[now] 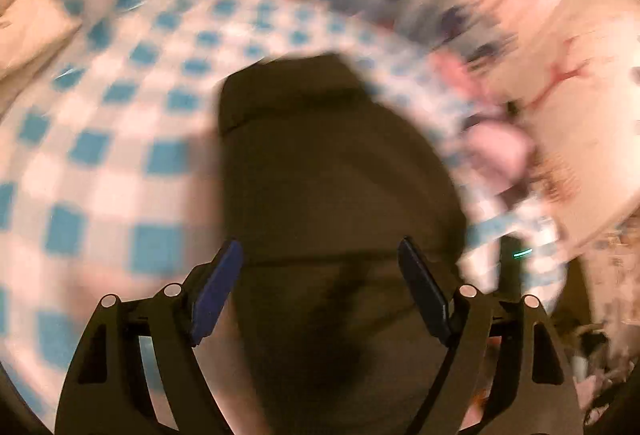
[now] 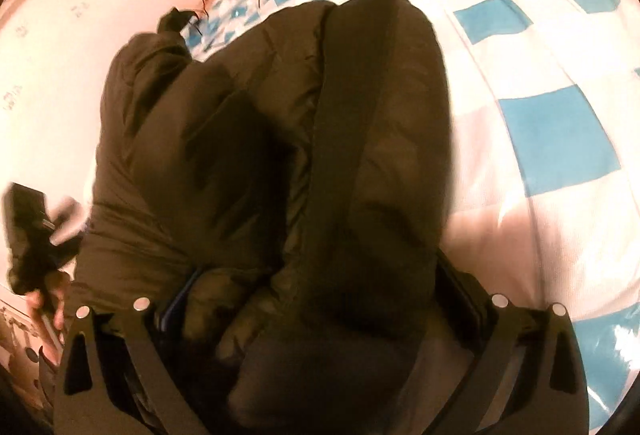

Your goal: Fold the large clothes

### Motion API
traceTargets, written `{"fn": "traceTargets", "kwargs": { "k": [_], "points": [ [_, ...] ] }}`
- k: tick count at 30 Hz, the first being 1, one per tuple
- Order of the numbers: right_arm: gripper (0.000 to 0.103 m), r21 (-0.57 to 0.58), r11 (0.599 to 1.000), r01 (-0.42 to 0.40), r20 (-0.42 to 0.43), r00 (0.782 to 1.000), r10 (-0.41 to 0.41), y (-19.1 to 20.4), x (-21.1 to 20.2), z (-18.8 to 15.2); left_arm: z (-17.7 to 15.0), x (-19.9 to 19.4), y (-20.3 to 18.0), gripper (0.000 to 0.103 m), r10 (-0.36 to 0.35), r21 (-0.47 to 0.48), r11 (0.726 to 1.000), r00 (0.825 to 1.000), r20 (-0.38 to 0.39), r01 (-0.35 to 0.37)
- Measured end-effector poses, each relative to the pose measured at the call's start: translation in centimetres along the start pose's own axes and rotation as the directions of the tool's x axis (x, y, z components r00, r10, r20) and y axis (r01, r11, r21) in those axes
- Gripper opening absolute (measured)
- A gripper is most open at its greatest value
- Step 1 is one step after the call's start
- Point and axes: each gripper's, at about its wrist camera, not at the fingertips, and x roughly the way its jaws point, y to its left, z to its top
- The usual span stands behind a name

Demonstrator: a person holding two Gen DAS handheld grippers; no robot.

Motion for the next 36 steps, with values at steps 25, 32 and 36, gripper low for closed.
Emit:
{"fn": "traceTargets", "kwargs": {
  "k": [25,32,36],
  "points": [
    [0.097,-0.044,0.966,0.253,0.141,0.959,-0.245,0.7,-2.4,5.2,-1.5,5.4,-5.9,0.079,-0.025,0.198,0.979,0.995,-0.093,0.043],
    [0.097,-0.166,0.931,0.326,0.101,0.944,-0.313,1.9,-2.3,-0.1,-4.4,6.9,-5.2,0.080,0.053,0.284,0.959,0.990,-0.129,-0.014],
    [0.097,-0.148,0.935,0.322,0.037,0.947,-0.320,1.5,-1.1,-0.8,-4.7,5.4,-6.0,0.080,0.081,0.270,0.962,0.990,-0.117,-0.047]
  ]
}}
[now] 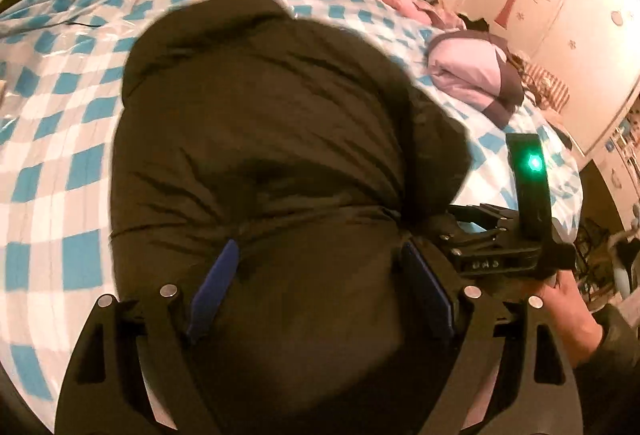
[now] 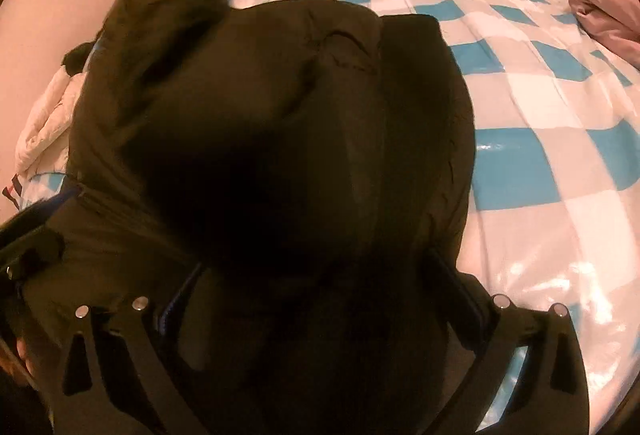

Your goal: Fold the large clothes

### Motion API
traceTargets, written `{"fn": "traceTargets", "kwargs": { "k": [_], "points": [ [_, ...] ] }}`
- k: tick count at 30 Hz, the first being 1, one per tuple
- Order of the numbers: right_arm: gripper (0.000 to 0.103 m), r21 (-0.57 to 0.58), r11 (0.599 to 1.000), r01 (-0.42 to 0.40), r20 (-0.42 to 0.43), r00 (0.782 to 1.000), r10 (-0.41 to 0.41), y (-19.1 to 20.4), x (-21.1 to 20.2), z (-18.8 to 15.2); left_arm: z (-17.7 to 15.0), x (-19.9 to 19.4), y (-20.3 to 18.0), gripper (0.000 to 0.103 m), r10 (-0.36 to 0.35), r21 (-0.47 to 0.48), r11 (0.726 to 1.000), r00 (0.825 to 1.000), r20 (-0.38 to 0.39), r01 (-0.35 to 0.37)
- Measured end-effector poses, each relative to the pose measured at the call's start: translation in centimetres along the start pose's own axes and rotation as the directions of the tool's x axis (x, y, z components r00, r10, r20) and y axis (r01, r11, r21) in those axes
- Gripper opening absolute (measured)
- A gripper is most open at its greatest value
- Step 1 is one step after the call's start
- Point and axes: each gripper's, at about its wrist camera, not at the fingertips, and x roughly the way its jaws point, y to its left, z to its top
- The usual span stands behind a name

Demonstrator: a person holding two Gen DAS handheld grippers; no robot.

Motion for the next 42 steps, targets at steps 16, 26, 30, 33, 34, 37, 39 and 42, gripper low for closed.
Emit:
{"fn": "traceTargets", "kwargs": {
  "k": [16,26,30,33,34,37,39,42],
  "points": [
    [0.097,0.100,0.994,-0.050,-0.003,0.999,0.051,-2.1,3.8,6.9,-2.7,-0.3,-2.4,0.080,0.062,0.156,0.986,0.998,0.010,-0.063],
    [0.097,-0.035,0.996,-0.078,0.119,0.989,0.082,0.5,-7.0,1.7,-3.8,-2.9,-3.9,0.080,0.174,0.218,0.960,0.984,0.032,-0.177],
    [0.097,-0.063,0.997,-0.050,-0.020,0.999,0.049,1.5,-2.8,-2.2,-4.6,-3.1,-4.6,0.080,0.204,0.242,0.949,0.979,0.022,-0.203],
    [0.097,-0.031,0.998,-0.059,-0.032,0.998,0.058,1.2,-0.5,-2.5,-5.2,-2.4,-5.1,0.080,0.251,0.279,0.929,0.968,0.009,-0.243],
    [0.097,-0.029,0.998,-0.049,-0.042,0.998,0.047,1.4,-0.6,-2.3,-5.4,-2.2,-5.1,0.080,0.268,0.289,0.922,0.964,0.005,-0.258],
    [0.097,-0.050,0.998,-0.034,-0.060,0.998,0.031,1.8,-2.1,-2.1,-5.6,-2.8,-5.1,0.080,0.269,0.273,0.926,0.963,0.002,-0.260],
    [0.097,-0.048,0.998,-0.040,-0.032,0.999,0.039,1.6,-3.8,-2.4,-5.8,-3.3,-5.2,0.080,0.273,0.275,0.924,0.962,0.010,-0.265],
    [0.097,-0.038,0.997,-0.061,0.035,0.997,0.062,1.3,-6.0,-3.6,-6.3,-3.9,-5.5,0.080,0.284,0.277,0.919,0.958,0.025,-0.280]
  ]
}}
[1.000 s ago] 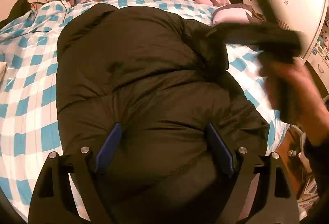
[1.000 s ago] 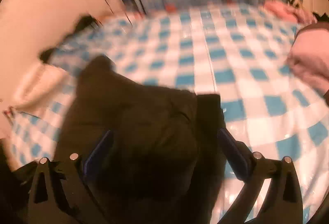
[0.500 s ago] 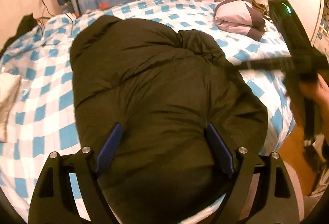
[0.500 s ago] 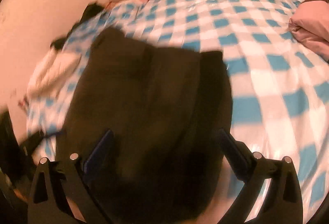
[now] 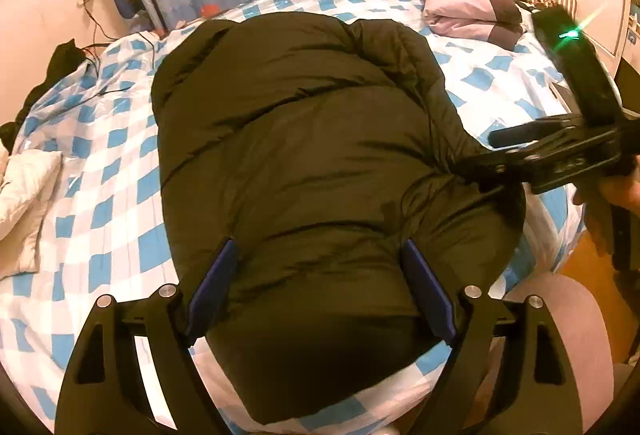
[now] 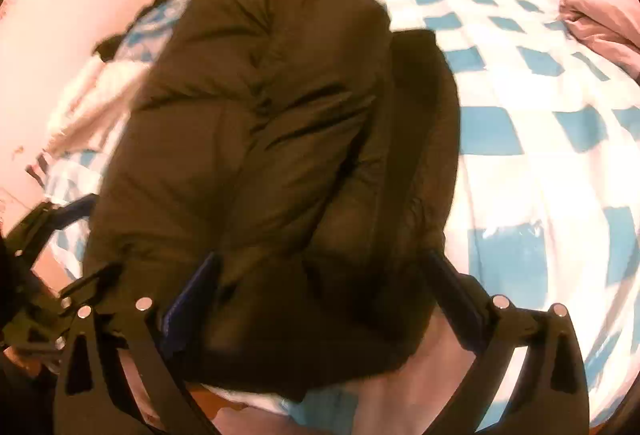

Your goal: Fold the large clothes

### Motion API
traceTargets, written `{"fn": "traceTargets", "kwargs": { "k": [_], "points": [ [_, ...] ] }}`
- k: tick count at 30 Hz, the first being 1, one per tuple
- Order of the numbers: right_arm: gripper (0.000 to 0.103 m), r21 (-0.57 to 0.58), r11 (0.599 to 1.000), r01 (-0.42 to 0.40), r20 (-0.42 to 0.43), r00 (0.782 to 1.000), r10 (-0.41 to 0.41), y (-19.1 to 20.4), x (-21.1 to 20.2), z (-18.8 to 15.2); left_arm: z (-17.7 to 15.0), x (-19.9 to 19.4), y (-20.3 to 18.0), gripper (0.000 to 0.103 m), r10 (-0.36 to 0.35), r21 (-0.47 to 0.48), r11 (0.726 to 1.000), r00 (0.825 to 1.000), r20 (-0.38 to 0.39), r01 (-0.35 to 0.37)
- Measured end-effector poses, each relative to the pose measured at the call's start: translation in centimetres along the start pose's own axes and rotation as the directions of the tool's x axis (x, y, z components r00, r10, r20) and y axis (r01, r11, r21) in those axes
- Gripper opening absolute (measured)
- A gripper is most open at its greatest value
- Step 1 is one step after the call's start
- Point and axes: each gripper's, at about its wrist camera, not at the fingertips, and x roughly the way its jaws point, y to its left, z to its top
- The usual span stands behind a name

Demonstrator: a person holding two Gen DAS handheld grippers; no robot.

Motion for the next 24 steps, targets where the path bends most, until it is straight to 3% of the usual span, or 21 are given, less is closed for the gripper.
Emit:
{"fn": "traceTargets", "kwargs": {
  "k": [5,9,17,20,24],
  "points": [
    [0.097,0.030,1.000,-0.009,-0.069,0.998,0.011,-0.8,2.6,-2.0,-0.5,-0.1,-1.0,0.080,0.009,0.016,1.000,1.000,-0.006,-0.009],
    [0.097,-0.001,1.000,0.008,-0.052,0.999,-0.008,0.0,0.7,-0.6,-0.6,-0.7,-0.9,0.080,0.016,0.017,1.000,1.000,0.001,-0.016],
    [0.097,-0.009,1.000,-0.001,0.160,0.987,0.003,0.5,-4.3,6.3,-0.8,-1.0,-0.6,0.080,0.017,0.017,1.000,1.000,0.010,-0.017],
    [0.097,-0.035,0.999,0.010,0.196,0.981,-0.003,1.3,-3.3,10.1,-0.8,-0.9,-0.6,0.080,0.014,0.013,1.000,1.000,0.010,-0.014],
    [0.097,-0.012,0.999,0.042,0.154,0.987,-0.039,1.5,1.6,12.7,-0.9,-0.8,-0.6,0.080,0.012,0.014,1.000,1.000,0.008,-0.013]
  ]
}}
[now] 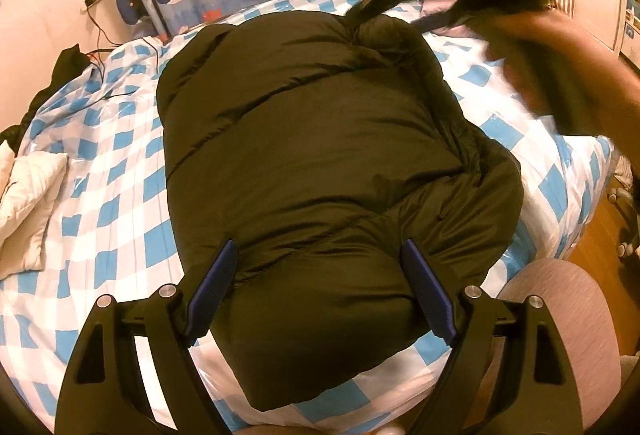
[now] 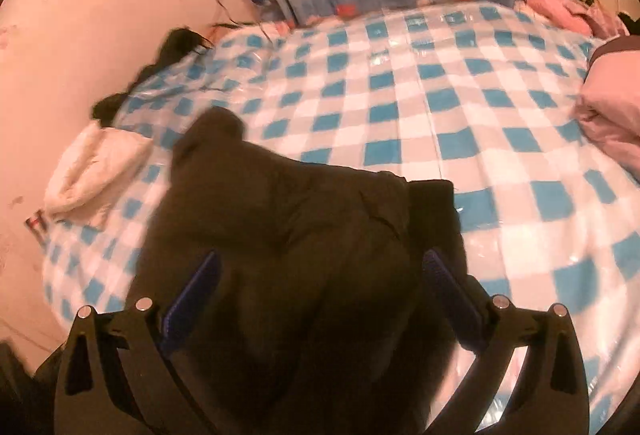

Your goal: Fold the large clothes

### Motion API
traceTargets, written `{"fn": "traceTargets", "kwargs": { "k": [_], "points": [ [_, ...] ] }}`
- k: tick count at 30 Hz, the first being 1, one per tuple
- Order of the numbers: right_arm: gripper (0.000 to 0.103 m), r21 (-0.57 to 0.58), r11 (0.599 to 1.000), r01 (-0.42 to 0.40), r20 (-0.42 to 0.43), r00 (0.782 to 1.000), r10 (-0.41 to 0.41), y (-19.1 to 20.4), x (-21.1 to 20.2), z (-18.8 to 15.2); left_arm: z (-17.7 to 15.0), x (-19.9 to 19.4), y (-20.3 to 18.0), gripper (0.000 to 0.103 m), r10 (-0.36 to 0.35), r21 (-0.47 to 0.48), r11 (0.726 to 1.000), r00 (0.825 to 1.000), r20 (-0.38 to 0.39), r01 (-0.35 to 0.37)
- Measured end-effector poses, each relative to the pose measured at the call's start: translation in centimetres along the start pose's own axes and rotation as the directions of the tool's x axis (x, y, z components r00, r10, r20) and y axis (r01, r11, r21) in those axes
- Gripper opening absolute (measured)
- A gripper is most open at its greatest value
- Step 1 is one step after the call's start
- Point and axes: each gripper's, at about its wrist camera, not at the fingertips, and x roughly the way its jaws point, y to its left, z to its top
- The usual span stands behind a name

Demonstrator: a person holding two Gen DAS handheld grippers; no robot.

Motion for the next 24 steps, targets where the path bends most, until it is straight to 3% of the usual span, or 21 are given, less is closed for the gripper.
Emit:
{"fn": "traceTargets", "kwargs": {
  "k": [2,4,7,9,10,12,15,16,18,21,22,24],
  "points": [
    [0.097,0.028,0.999,0.023,-0.096,0.995,-0.021,-0.9,4.5,-0.6,0.0,0.1,0.0,0.080,-0.004,-0.006,1.000,1.000,0.002,0.004],
    [0.097,0.085,0.996,-0.012,-0.172,0.985,0.027,-1.8,7.1,-2.4,0.0,0.3,0.2,0.081,-0.009,-0.011,1.000,1.000,0.006,0.009],
    [0.097,0.104,0.995,-0.015,-0.194,0.980,0.035,-2.5,7.2,-2.8,0.2,0.4,0.4,0.081,-0.033,-0.018,0.999,0.999,-0.007,0.033],
    [0.097,0.099,0.995,-0.027,-0.177,0.983,0.044,-2.8,5.1,-2.7,0.2,-0.4,2.1,0.081,-0.114,-0.088,0.989,0.993,0.014,0.114],
    [0.097,0.101,0.994,-0.038,-0.146,0.988,0.053,-3.2,3.5,-2.8,0.1,-1.1,4.0,0.081,-0.178,-0.183,0.966,0.983,0.052,0.184],
    [0.097,0.128,0.990,-0.053,-0.100,0.993,0.066,-4.5,0.8,-3.1,-0.7,-1.7,8.9,0.081,-0.261,-0.389,0.871,0.954,0.149,0.299],
    [0.097,0.214,0.973,-0.088,-0.094,0.989,0.110,-7.1,-1.0,-4.1,-1.9,-0.2,14.1,0.082,-0.260,-0.588,0.739,0.945,0.198,0.327],
    [0.097,0.251,0.962,-0.109,-0.107,0.984,0.140,-7.8,-0.8,-4.5,-2.0,1.1,15.3,0.082,-0.265,-0.624,0.708,0.943,0.201,0.332],
    [0.097,0.296,0.948,-0.122,-0.131,0.977,0.166,-8.3,-0.1,-5.1,-1.9,3.2,16.2,0.082,-0.268,-0.665,0.676,0.947,0.177,0.316],
    [0.097,0.351,0.927,-0.134,-0.157,0.967,0.199,-7.9,1.6,-6.0,-1.8,7.5,16.3,0.083,-0.349,-0.718,0.600,0.923,0.160,0.351],
    [0.097,0.368,0.920,-0.135,-0.171,0.963,0.209,-7.5,2.4,-6.5,-1.8,8.9,15.9,0.089,-0.391,-0.729,0.565,0.904,0.175,0.386],
    [0.097,0.384,0.913,-0.137,-0.174,0.960,0.217,-6.6,3.5,-7.1,-1.6,10.2,15.2,0.090,-0.414,-0.740,0.542,0.893,0.176,0.397]
  ]
}}
